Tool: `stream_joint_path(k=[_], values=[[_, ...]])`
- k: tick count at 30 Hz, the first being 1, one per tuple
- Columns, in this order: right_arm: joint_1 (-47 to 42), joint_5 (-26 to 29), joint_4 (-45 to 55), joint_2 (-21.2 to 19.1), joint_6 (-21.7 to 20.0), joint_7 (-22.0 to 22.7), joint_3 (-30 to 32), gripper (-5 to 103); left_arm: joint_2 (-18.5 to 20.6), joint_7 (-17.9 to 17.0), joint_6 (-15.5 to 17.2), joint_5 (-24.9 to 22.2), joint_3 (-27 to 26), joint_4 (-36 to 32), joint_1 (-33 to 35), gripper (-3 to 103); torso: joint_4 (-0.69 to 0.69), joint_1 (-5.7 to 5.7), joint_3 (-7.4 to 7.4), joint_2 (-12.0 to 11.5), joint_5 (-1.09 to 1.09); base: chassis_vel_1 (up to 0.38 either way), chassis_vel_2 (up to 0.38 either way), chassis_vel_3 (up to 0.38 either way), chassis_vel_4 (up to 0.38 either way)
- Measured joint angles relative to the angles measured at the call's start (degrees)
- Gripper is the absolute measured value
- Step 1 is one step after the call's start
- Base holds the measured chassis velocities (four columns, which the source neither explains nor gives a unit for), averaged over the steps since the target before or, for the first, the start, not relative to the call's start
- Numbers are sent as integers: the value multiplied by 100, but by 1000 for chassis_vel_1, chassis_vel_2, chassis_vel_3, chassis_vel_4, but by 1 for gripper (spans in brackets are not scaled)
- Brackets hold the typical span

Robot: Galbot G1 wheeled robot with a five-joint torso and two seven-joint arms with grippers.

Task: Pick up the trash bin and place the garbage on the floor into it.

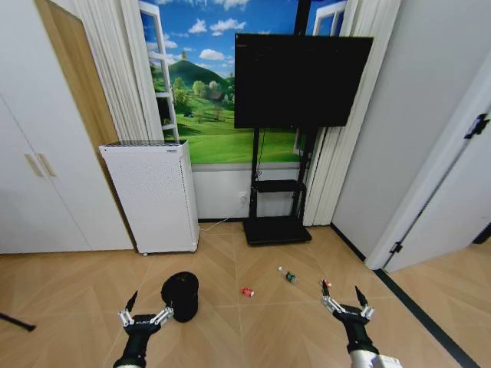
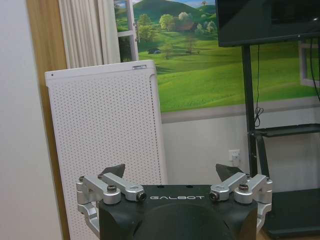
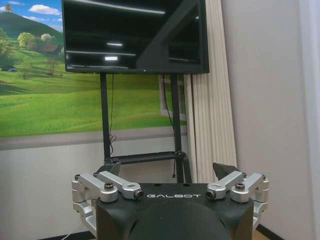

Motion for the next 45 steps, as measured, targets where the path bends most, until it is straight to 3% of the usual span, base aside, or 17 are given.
stream_joint_path(k=[2, 5, 6, 7, 9, 10, 12, 13, 14, 15, 18, 21, 24, 27, 30, 37, 45], values=[[15, -3, -10, 3, 14, -10, -10, 100, -5, 0, 0, 2, 1, 2, -2, 99, -7, -2, -3, 3, -18, -340, 342, 360, -351], [32, -19, -45, 2, 16, -15, -23, 100, -16, -1, -1, 3, -6, 3, -2, 98, 0, -1, -1, 1, -1, -340, 329, 329, -345], [32, -19, -45, 2, 16, -15, -23, 100, -16, -1, -1, 3, -6, 3, -2, 98, 0, -1, -1, 1, -1, -315, 326, 313, -324], [34, -35, -66, 3, 19, -15, -26, 100, -18, -2, -2, 3, -14, 18, -3, 99, -4, -3, -4, 3, -17, -379, 329, 355, -350], [36, -41, -77, 2, 28, -14, -25, 100, -23, -2, -3, 3, -16, 19, -4, 99, -6, -3, -2, 3, -16, -379, 374, 380, -350], [45, -48, -91, 2, 28, -15, -31, 100, -34, -2, -1, 38, -31, 17, -2, 99, 1, -2, -1, 1, 1, -312, 374, 342, -382], [46, -49, -91, 2, 36, -15, -31, 100, -40, 2, 27, 141, -61, 16, 3, 99, 0, -1, -1, 1, -4, -352, 334, 342, -327], [47, -49, -91, 2, 62, -16, -31, 100, -43, 17, 35, 220, -75, 20, 5, 99, -2, -2, -2, 3, -17, -352, 345, 379, -327], [52, -72, -91, 4, 97, -11, -30, 100, -48, 38, 35, 267, -68, 30, 5, 99, -6, -2, -1, 2, -13, -365, 345, 349, -358], [65, -90, -95, 4, 120, -6, -31, 100, -59, 39, 35, 269, -56, 36, 7, 100, 0, -2, -1, 1, -1, -321, 338, 349, -358], [77, -191, -105, 4, 156, 4, -22, 100, -87, 16, 26, 414, -53, 66, -3, 100, -3, 2, 0, 1, -15, -324, 306, 304, -318], [85, -290, -141, 1, 208, -7, -4, 100, -116, -8, -87, 707, -101, 120, -21, 100, 0, 5, 1, -1, -3, -188, 188, 198, -183], [84, -325, -165, 6, 247, -25, -1, 100, -147, -28, -227, 777, -134, 158, -31, 100, -5, 1, 0, 0, -11, -79, 78, 19, 14], [75, -343, -173, 9, 262, -37, -14, 100, -191, -3, -507, 919, -238, 176, -62, 100, -3, -6, -3, 3, -9, 31, 3, -47, -4], [65, -346, -173, 9, 266, -41, -32, 100, -214, 12, -587, 998, -269, 185, -80, 100, -3, -7, -4, 4, -9, 78, -82, -75, 34], [-7, -341, -137, 30, 286, -54, -98, 100, -227, 8, -540, 760, -188, 172, -76, 100, -2, -16, -15, -20, -8, 16, -21, -13, 15], [-64, -400, -69, 60, 212, -171, -150, 100, -217, 10, -572, 659, -173, 124, -67, 100, -2, -106, -130, -218, -9, 0, 0, 0, 0]])
